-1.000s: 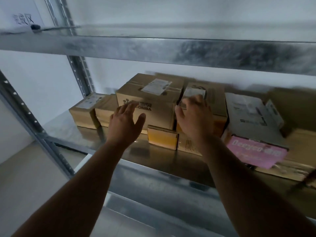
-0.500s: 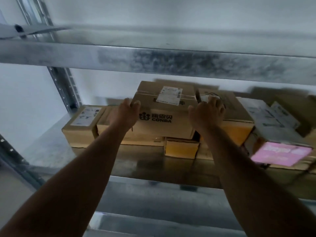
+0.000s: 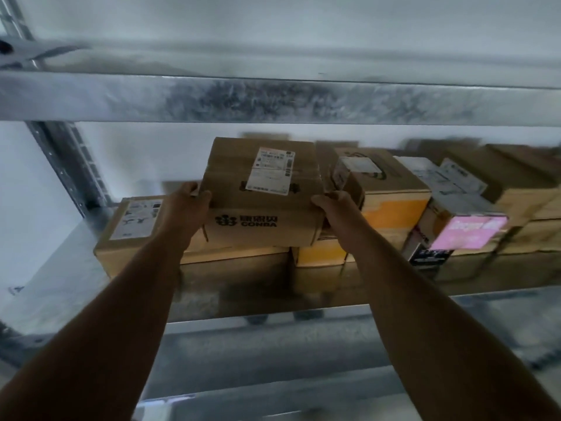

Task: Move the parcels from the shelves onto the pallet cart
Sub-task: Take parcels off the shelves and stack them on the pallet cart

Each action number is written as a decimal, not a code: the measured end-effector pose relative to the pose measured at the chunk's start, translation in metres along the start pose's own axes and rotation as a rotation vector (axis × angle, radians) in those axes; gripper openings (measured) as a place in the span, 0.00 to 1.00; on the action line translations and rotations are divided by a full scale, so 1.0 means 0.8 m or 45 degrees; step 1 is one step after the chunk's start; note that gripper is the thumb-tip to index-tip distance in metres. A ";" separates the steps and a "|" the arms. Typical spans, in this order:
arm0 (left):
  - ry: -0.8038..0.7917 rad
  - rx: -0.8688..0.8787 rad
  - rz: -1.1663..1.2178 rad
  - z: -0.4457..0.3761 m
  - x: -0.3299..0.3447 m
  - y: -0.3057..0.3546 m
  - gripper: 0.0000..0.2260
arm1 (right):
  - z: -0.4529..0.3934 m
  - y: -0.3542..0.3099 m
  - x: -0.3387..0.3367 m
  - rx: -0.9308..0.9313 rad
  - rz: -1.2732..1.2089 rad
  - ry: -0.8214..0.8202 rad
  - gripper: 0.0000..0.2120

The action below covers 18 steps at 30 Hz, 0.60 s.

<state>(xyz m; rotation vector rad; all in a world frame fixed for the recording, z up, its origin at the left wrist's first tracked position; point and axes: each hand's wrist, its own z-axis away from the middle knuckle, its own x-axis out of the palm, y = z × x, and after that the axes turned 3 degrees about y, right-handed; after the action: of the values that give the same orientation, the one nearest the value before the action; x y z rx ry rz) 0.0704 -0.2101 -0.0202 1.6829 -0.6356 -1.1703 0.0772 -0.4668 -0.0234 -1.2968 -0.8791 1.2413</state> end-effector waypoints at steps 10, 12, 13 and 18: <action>-0.368 0.029 0.327 0.065 -0.028 -0.022 0.21 | 0.045 0.028 -0.016 -0.314 0.008 -0.405 0.22; -0.365 0.066 0.400 0.094 -0.032 -0.031 0.24 | 0.064 0.040 -0.029 -0.393 -0.003 -0.463 0.25; -0.349 0.083 0.414 0.109 -0.033 -0.035 0.25 | 0.075 0.046 -0.038 -0.421 0.004 -0.482 0.26; -0.290 0.151 0.411 0.204 -0.031 -0.043 0.29 | 0.146 0.080 -0.088 -0.524 0.010 -0.442 0.31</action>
<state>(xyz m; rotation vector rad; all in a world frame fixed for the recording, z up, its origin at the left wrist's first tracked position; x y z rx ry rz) -0.0912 -0.2424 -0.0553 1.4838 -1.0944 -1.1127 -0.0594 -0.5203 -0.0589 -1.4230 -1.4373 1.3600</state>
